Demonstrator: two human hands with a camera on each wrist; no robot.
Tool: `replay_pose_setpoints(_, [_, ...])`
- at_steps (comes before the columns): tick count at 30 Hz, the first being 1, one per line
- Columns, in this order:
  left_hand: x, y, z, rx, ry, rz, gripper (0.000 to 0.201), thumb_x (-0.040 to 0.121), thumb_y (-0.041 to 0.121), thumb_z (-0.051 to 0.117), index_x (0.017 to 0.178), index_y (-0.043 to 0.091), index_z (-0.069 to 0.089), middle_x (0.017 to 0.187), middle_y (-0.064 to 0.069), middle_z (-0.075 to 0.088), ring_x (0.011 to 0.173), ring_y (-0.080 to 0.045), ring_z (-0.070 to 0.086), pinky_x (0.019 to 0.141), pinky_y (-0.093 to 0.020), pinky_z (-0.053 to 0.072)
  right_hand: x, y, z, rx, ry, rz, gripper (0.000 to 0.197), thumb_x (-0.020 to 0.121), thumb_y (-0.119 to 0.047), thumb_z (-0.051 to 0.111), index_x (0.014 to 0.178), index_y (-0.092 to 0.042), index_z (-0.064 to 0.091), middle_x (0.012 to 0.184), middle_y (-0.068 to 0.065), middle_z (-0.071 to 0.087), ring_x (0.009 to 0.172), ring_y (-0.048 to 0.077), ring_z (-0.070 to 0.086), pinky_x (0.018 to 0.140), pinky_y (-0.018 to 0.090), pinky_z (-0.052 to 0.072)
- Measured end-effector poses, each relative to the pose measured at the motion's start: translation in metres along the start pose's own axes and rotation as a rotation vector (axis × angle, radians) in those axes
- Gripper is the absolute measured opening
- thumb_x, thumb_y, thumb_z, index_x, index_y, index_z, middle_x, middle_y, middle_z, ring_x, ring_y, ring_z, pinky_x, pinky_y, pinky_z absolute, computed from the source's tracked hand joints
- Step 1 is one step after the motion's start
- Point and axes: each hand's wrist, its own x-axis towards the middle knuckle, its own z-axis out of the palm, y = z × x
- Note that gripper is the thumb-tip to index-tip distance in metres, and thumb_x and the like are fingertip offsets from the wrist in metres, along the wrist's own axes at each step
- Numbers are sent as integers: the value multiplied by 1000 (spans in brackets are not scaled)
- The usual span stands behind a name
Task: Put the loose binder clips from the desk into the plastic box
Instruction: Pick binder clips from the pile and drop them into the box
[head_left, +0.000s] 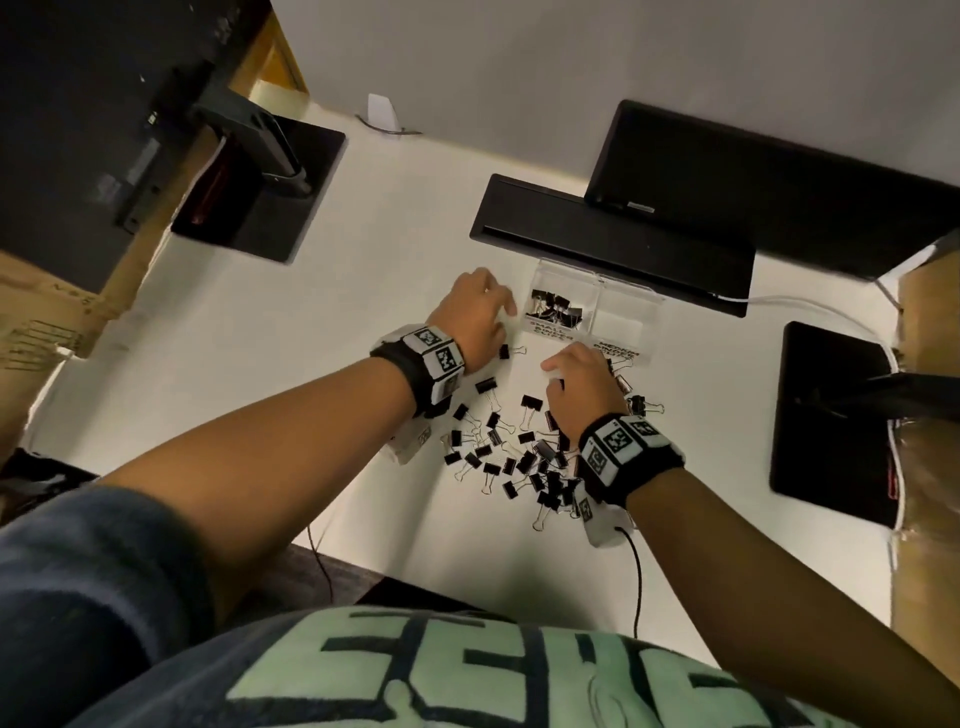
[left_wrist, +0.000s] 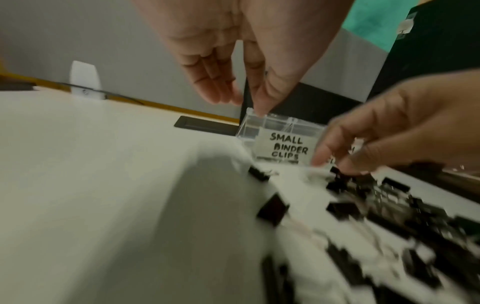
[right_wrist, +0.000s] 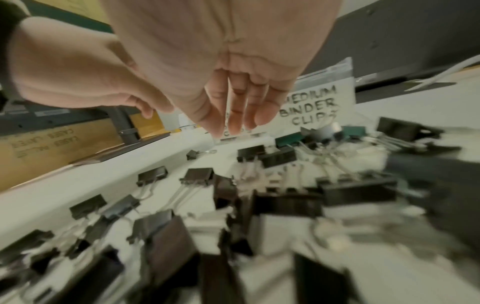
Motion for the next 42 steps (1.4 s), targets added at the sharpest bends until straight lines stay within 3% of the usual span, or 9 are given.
replay_pose_setpoints(4, [-35, -22, 7, 28, -224, -35, 22, 85, 12, 56, 105, 14, 63, 109, -8, 52, 104, -25, 53, 87, -39, 50, 16, -24, 11, -19, -91, -161, 44, 88, 4, 42, 127, -13, 53, 134, -2, 47, 127, 15, 36, 105, 26, 33])
replay_pose_setpoints(8, [-61, -32, 15, 53, -365, -29, 25, 85, 17, 58, 110, 18, 63, 105, -4, 54, 95, -22, 57, 82, -40, 53, 28, -35, 24, -141, -158, -221, 59, 85, 12, 42, 137, -15, 44, 148, -1, 36, 137, 20, 29, 110, 32, 33])
replay_pose_setpoints(11, [-71, -33, 22, 53, -420, -60, 34, 87, 19, 61, 121, 17, 59, 109, -4, 53, 98, -21, 56, 85, -40, 52, 34, -32, 30, -236, -149, -234, 52, 84, 12, 46, 131, -11, 49, 141, 4, 42, 131, 24, 33, 103, 32, 37])
replay_pose_setpoints(18, [-77, -32, 30, 14, -346, -102, 18, 84, 13, 63, 102, 10, 59, 108, -7, 52, 93, -24, 55, 76, -35, 48, 29, -23, 25, -187, -79, -125, 21, 90, -6, 50, 109, -10, 59, 121, 7, 49, 120, 25, 40, 91, 34, 43])
replay_pose_setpoints(23, [-78, -27, 26, -64, -314, -119, 17, 84, 4, 52, 77, 18, 45, 87, -3, 52, 78, -22, 50, 59, -23, 37, 16, -27, 10, 118, -11, -24, 13, 89, -14, 53, 92, -7, 64, 110, 7, 53, 86, 18, 54, 69, 15, 41])
replay_pose_setpoints(28, [-86, -29, 28, -340, -165, -334, 14, 86, 2, 42, 86, 15, 48, 88, -8, 62, 73, -20, 54, 62, -25, 42, 4, -30, 7, 489, -135, 215, 21, 88, -17, 48, 83, -9, 67, 77, 6, 67, 70, 18, 59, 64, 29, 48])
replay_pose_setpoints(32, [-95, -29, 25, -350, -179, -376, 22, 89, 3, 33, 94, 14, 52, 87, -8, 63, 68, -20, 53, 63, -27, 41, -7, -32, 15, 352, -258, 99, 10, 88, -18, 56, 92, -19, 65, 73, -7, 57, 69, 12, 55, 62, 24, 46])
replay_pose_setpoints(36, [-105, -28, 25, -183, -297, -252, 22, 92, 14, 36, 94, 9, 58, 91, -7, 64, 81, -25, 59, 75, -36, 50, -13, -31, 23, 60, -319, -85, 26, 89, -8, 55, 109, -22, 64, 73, -16, 42, 66, 7, 48, 63, 18, 39])
replay_pose_setpoints(42, [-113, -29, 32, -27, -362, -186, 25, 88, 25, 57, 111, 15, 57, 103, -5, 55, 88, -22, 56, 81, -34, 49, -10, -21, 25, -48, -310, -125, 25, 91, -15, 59, 115, -16, 60, 90, -1, 48, 82, 15, 49, 74, 27, 42])
